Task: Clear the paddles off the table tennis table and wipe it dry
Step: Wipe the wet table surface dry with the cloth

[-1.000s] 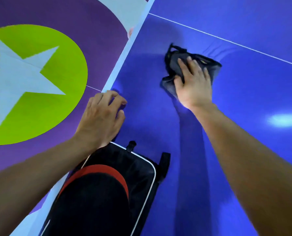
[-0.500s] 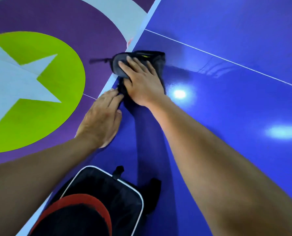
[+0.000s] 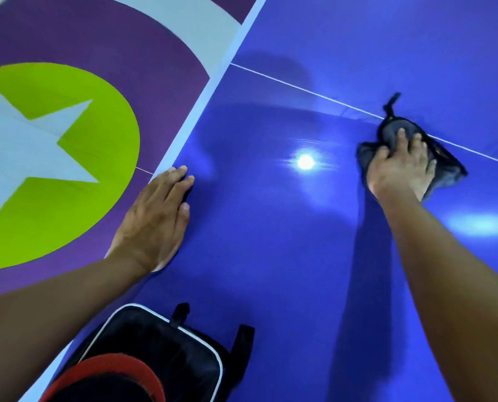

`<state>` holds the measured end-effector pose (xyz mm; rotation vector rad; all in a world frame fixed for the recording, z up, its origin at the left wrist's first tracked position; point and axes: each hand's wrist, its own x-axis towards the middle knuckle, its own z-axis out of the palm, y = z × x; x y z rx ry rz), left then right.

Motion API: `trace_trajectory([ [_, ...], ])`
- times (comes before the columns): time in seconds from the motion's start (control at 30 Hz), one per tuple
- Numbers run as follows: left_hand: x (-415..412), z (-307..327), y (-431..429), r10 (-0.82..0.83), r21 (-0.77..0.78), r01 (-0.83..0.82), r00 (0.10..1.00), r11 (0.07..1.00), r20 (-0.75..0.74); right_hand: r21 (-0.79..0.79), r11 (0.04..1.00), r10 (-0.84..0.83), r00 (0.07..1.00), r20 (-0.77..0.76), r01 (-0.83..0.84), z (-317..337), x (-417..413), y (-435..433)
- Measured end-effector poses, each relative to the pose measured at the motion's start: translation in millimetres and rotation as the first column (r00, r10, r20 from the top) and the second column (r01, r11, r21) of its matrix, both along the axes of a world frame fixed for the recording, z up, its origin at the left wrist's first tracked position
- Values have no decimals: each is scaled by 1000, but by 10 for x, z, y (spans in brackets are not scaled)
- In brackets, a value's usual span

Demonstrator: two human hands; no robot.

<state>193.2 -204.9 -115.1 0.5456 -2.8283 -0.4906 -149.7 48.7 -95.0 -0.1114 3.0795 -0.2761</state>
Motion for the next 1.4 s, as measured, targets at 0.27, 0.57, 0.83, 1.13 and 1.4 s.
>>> trace_trajectory([
  [0.27, -6, -15, 39, 19, 2, -19, 999, 1000, 33, -22, 909, 414, 907, -79, -417, -48, 403, -1570],
  [0.57, 10, 6, 32, 13, -1, -13, 1000, 1000, 17, -60, 679, 732, 681, -30, -732, 12, 608, -2690],
  [0.83, 5, -9, 51, 36, 9, -36, 999, 999, 13, -25, 936, 349, 936, -46, -351, -49, -191, -2041],
  [1.13, 0, 0, 49, 28, 8, -28, 1000, 1000, 12, 38, 611, 790, 607, -89, -790, -84, 1163, -2645],
  [1.4, -2, -31, 0, 3, 46, -3, 1000, 999, 11, -29, 724, 681, 721, -129, -689, -142, 1222, -2148],
])
